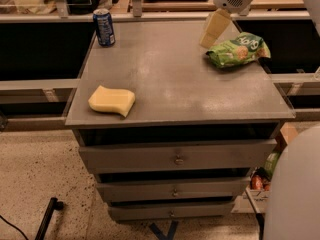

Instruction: Move pepsi can near sponge

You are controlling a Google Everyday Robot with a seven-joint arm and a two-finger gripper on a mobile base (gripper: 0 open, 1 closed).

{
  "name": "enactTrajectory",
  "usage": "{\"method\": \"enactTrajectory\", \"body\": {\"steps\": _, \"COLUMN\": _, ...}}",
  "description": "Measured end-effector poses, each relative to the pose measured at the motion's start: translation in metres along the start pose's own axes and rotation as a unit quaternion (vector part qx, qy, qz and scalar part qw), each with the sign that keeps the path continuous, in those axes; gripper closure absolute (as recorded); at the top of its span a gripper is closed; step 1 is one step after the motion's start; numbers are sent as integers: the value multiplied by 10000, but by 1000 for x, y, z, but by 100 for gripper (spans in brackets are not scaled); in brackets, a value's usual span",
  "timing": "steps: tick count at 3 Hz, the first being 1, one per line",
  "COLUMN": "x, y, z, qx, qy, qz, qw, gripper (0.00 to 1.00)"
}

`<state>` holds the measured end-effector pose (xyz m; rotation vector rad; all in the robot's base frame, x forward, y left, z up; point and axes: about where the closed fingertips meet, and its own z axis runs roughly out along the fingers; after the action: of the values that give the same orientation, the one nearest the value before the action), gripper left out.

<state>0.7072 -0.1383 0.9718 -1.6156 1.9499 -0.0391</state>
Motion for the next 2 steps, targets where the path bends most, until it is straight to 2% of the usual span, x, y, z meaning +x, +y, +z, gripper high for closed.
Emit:
{"method": "enactTrajectory", "body": {"steps": 1, "x": 0, "y": 0, "z": 0, "qx": -1, "qy": 0, "qz": 0, "qw": 10000, "gripper": 0}}
{"method": "enactTrajectory", "body": {"steps": 2, "x": -20, "y": -8, "z": 30, "qx": -50, "qy": -340, "qz": 72, "qw": 9994, "gripper": 0}}
